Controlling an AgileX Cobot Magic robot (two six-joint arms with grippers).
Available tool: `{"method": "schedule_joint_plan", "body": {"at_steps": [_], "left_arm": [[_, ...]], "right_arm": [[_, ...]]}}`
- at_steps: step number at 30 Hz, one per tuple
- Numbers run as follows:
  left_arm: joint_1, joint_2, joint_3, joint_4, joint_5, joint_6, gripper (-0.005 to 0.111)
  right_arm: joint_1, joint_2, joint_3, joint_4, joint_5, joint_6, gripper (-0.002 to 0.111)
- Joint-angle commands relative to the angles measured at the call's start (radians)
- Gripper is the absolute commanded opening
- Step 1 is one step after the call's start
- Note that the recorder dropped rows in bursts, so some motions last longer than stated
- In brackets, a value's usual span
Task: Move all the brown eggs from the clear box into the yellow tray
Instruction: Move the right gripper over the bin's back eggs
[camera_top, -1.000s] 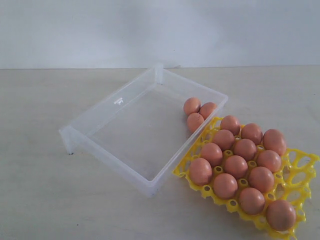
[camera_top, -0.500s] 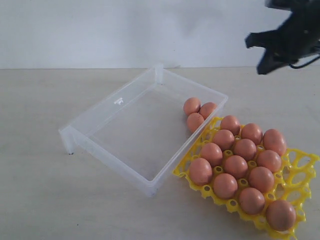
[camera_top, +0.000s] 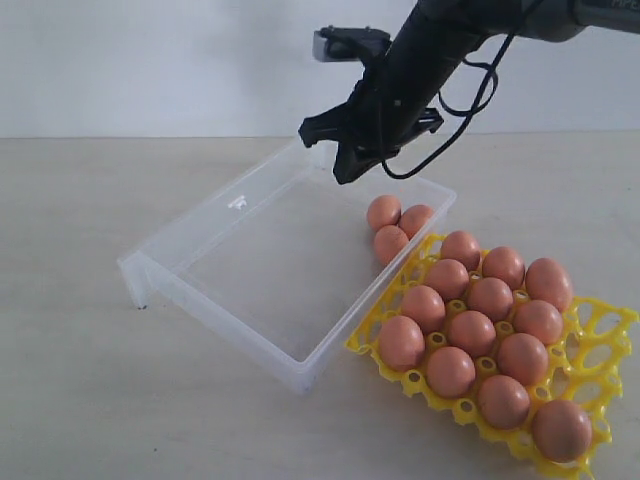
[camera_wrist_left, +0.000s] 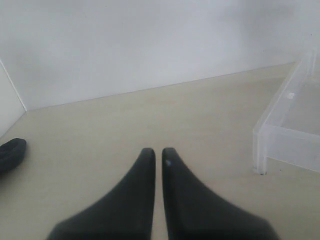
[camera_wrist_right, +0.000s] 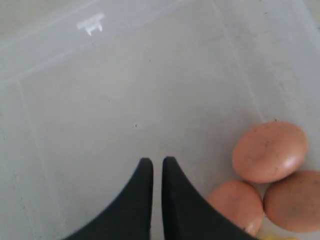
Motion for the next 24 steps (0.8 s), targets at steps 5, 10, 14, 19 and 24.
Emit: {"method": "schedule_joint_plan", "body": {"at_steps": [5, 10, 14, 19, 24], "left_arm": [[-0.007, -0.003, -0.003, -0.005, -0.007, -0.003, 0.004], [-0.007, -0.003, -0.003, -0.005, -0.007, -0.003, 0.004], [-0.007, -0.003, -0.003, -0.005, -0.007, -0.003, 0.004], [-0.007, -0.003, -0.003, -0.005, -0.007, -0.003, 0.004], [-0.007, -0.003, -0.003, -0.005, -0.007, -0.003, 0.004]], "right_arm": [[0.009, 0.006, -0.011, -0.098, 0.165, -0.002, 0.037], [0.009, 0.011, -0.011, -0.205, 0.183, 0.115, 0.066], [0.009, 0.033, -0.011, -0.215, 0.158, 0.159, 0.064], [0.009, 0.073, -0.011, -0.231, 0.160, 0.185, 0.064], [0.009, 0.097, -0.011, -0.233, 0.127, 0.210, 0.064]]}}
